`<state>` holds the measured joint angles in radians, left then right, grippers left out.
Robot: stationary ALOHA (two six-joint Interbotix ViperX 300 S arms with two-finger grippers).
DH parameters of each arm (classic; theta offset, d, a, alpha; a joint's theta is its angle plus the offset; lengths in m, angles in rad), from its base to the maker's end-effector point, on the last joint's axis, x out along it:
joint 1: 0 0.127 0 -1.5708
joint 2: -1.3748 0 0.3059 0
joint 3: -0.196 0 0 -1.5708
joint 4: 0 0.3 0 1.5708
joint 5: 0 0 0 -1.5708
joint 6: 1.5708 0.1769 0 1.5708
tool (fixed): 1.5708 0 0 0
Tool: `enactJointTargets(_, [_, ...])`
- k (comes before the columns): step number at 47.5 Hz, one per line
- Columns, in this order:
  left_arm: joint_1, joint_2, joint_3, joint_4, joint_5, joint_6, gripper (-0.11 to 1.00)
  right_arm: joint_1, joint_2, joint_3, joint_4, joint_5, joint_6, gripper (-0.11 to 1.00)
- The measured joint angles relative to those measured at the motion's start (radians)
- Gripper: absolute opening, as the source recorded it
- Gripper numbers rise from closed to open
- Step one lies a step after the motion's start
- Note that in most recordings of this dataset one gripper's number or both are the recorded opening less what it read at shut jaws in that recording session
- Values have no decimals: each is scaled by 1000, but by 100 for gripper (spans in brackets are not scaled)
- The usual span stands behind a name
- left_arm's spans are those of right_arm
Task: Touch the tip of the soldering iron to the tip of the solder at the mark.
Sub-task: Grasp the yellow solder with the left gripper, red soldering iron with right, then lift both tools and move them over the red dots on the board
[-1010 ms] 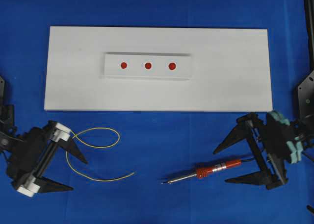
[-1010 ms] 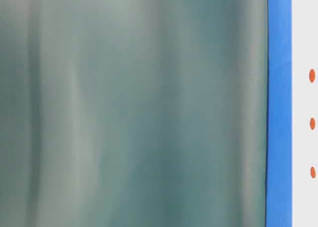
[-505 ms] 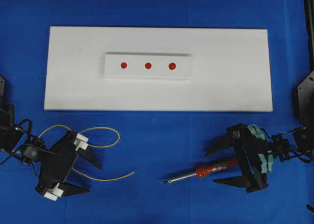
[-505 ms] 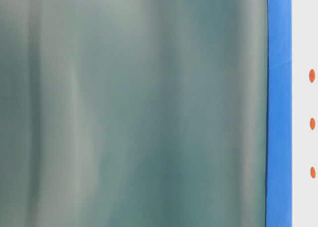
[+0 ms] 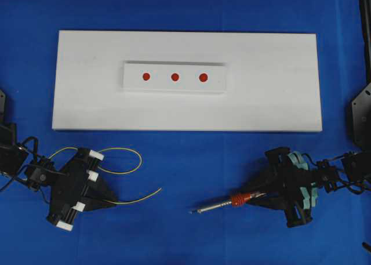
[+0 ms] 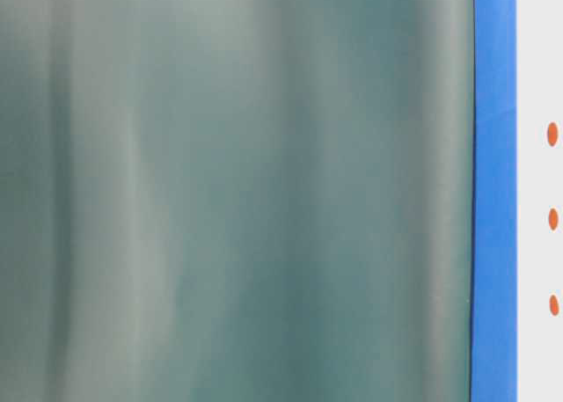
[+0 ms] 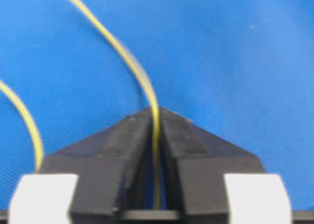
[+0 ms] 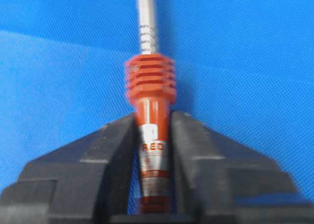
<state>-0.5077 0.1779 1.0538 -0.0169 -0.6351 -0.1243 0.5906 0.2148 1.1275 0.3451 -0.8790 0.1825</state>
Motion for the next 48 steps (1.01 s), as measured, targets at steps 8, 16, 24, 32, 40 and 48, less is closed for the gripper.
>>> enactJointTargets(8, [-2,-2,-9,2,11,3,2,2,0,0,-2,0,-2,6])
enactJointTargets(16, [0,-9,-26,2,52,-2,2,0,-2,-3,0,0,-2,6])
enactJointTargets(24, [-2,-69,-67,2,195,-3,2,-6,-52,-5,-2,54,-6,6])
enactJointTargets(32, [-2,-173,-112,2,402,-5,2,-35,-186,-14,0,196,-29,6])
enactJointTargets(40, [9,-299,-147,2,569,-5,2,-81,-339,-57,-2,410,-91,6])
enactJointTargets(48, [29,-407,-166,3,692,-5,2,-141,-454,-123,0,641,-135,6])
